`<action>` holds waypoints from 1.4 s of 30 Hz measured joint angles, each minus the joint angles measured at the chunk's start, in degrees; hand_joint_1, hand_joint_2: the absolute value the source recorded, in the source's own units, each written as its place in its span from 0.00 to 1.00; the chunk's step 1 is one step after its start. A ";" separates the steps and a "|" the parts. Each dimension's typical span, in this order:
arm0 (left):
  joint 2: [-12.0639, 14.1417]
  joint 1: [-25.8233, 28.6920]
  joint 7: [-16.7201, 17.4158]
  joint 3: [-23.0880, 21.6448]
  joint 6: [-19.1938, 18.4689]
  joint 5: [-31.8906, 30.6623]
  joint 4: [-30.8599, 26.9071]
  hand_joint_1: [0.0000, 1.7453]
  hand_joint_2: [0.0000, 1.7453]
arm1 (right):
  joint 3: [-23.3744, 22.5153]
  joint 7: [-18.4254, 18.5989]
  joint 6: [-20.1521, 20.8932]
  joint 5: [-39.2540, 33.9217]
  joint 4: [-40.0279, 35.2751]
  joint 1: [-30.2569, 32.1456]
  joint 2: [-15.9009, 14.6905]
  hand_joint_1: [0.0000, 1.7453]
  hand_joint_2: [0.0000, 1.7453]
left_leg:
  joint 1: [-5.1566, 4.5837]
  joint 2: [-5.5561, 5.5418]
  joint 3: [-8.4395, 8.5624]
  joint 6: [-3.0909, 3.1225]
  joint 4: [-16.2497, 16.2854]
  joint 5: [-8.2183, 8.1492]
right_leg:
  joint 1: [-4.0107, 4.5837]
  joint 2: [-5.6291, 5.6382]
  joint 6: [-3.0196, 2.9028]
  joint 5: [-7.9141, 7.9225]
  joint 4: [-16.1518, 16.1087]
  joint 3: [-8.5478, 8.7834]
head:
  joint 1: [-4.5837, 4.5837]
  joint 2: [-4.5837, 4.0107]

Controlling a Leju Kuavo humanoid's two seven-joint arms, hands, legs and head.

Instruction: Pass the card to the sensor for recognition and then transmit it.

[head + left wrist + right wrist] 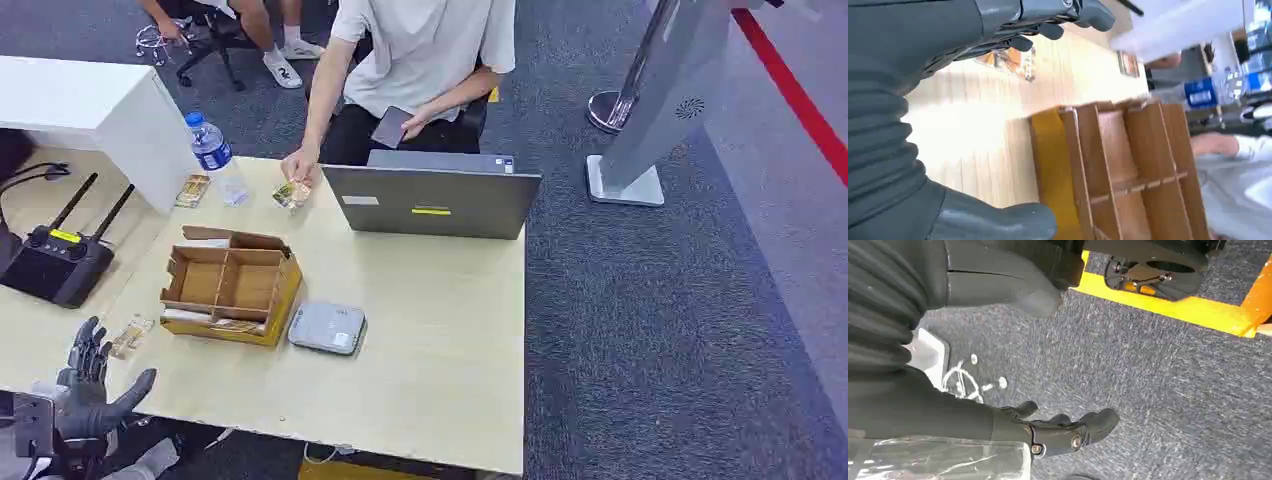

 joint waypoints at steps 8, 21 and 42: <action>-7.11 -1.58 -0.77 15.43 -5.50 -3.52 -0.07 0.00 1.00 | -2.32 -0.61 -0.72 -1.36 0.00 0.29 0.20 0.00 1.00 | 0.00 0.00 0.00 0.00 0.00 0.00 | 0.00 0.00 0.00 0.00 0.00 0.00 | 0.00 0.00; -16.86 -4.86 -2.12 29.69 -7.65 -7.28 -15.07 0.00 1.00 | -3.98 -1.05 -0.92 -1.73 0.00 0.59 0.33 0.00 1.00 | -0.01 0.00 0.02 0.00 0.01 0.00 | -0.01 0.01 0.00 0.00 -0.01 -0.01 | 0.00 0.00; -13.75 -11.30 -0.89 9.10 20.83 -20.81 -27.82 0.00 1.00 | -3.81 -0.41 0.96 2.43 0.00 0.55 0.33 0.00 1.00 | 0.00 0.01 0.07 -0.02 0.04 0.03 | 0.00 0.02 -0.06 0.07 0.00 0.01 | 0.00 0.00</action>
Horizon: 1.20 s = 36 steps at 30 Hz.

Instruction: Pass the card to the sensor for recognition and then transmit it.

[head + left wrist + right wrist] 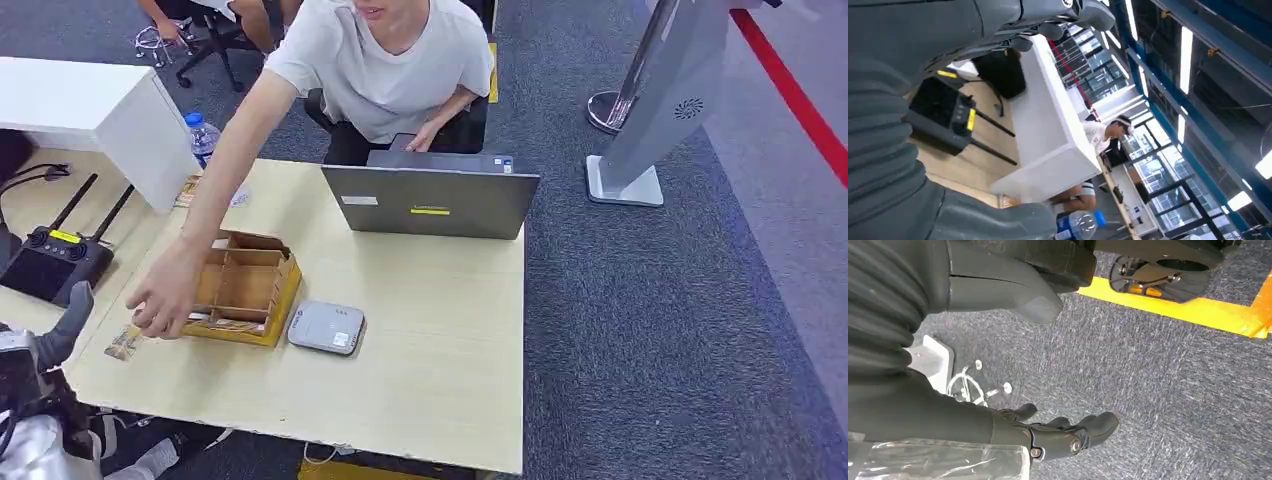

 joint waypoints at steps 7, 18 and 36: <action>3.43 -3.49 3.52 -4.59 6.91 -4.72 1.70 0.00 1.00 | 0.13 0.77 0.44 1.01 -0.02 -0.09 0.00 0.00 1.00 | 0.00 0.01 0.00 -0.03 0.00 0.02 | 0.00 0.05 -0.01 0.01 0.01 -0.03 | 0.00 0.00; 11.60 -15.30 13.51 -16.79 19.03 -33.73 12.41 0.00 1.00 | 0.46 0.90 0.85 2.86 0.00 -0.19 0.00 0.00 1.00 | 0.01 0.05 -0.03 -0.11 0.01 0.15 | 0.01 0.08 -0.06 0.16 0.03 -0.08 | 0.00 0.00; 14.84 -18.18 17.74 -23.71 21.76 -37.18 15.76 0.00 1.00 | 0.46 1.03 1.11 2.95 0.00 -0.20 0.00 0.00 1.00 | 0.01 0.11 -0.04 -0.11 0.00 0.15 | 0.01 0.15 -0.06 0.16 0.03 -0.12 | 0.00 0.00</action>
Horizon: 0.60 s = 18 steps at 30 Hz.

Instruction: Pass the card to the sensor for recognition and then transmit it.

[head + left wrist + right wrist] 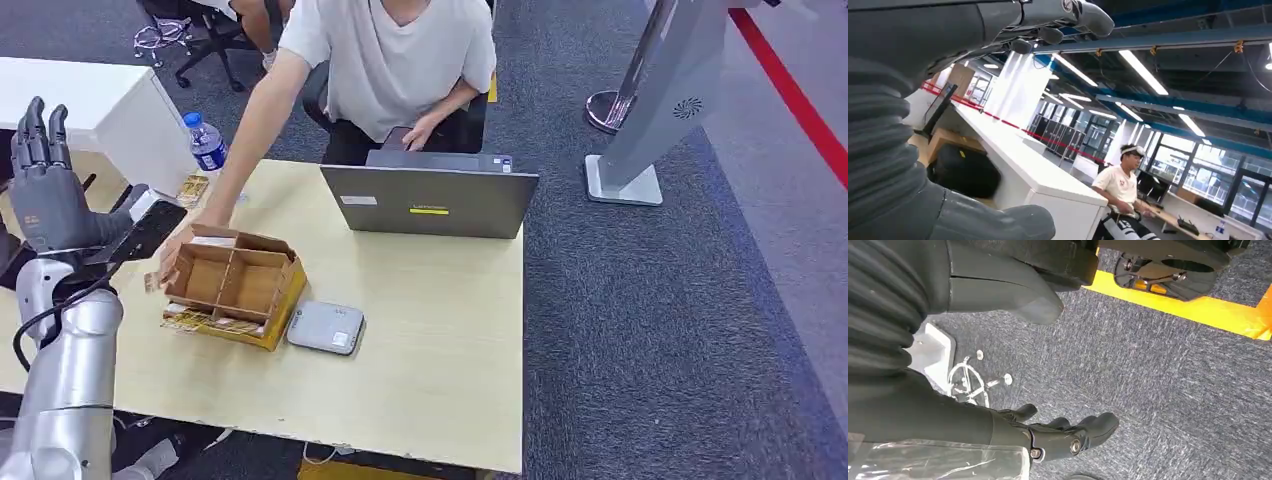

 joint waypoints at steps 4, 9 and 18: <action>0.04 -0.11 0.00 -0.11 0.02 0.00 0.37 0.00 1.00 | 0.00 0.00 0.00 0.00 0.00 0.00 0.00 0.00 1.00 | 0.00 0.00 0.00 0.00 0.00 0.00 | 0.00 0.00 0.00 0.00 0.00 0.00 | 0.00 0.00; 0.24 -0.14 0.00 -0.20 0.15 0.00 0.59 0.00 1.00 | 0.00 0.00 0.00 0.02 0.00 0.00 0.00 0.00 1.00 | 0.00 0.00 -0.01 0.00 0.00 0.00 | 0.00 0.00 0.00 0.00 0.00 0.00 | 0.00 0.00; 0.31 -0.18 1.10 -0.26 0.15 -0.53 1.51 0.00 1.00 | 0.00 0.52 0.11 0.07 0.00 -0.05 0.00 0.00 1.00 | 0.00 0.00 0.00 0.00 0.00 0.00 | 0.00 0.00 0.00 0.00 0.00 0.00 | 0.02 0.00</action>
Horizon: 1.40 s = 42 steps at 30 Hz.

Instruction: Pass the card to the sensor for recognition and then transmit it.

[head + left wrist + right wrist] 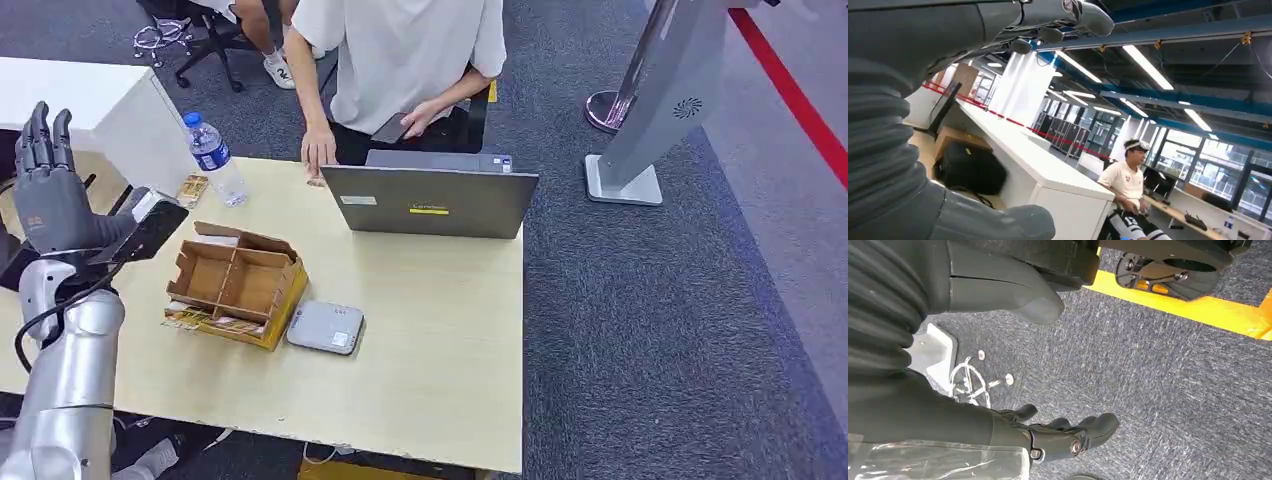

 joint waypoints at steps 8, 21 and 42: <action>-0.02 -0.24 0.59 -0.35 -0.35 -0.41 0.81 0.00 1.00 | 0.00 0.17 0.07 0.00 0.00 -0.03 0.00 0.00 1.00 | 0.00 0.00 0.00 0.00 0.00 0.00 | 0.00 0.00 0.00 0.00 0.00 0.00 | -0.02 0.00; -0.02 -0.96 1.29 -1.18 -0.92 -0.85 1.66 1.00 1.00 | 0.00 0.31 0.07 0.00 0.00 -0.05 0.00 0.00 1.00 | 0.00 0.00 0.00 0.00 0.00 0.00 | 0.00 0.00 0.00 0.00 0.00 0.00 | -0.02 0.00; -0.22 -0.74 0.46 -2.82 -4.24 0.66 1.64 1.00 1.00 | 0.00 0.44 0.20 0.00 -0.02 -0.06 0.00 0.00 1.00 | 0.00 -0.01 0.00 0.00 0.00 0.00 | 0.00 -0.01 0.00 0.00 0.00 0.01 | -0.02 0.00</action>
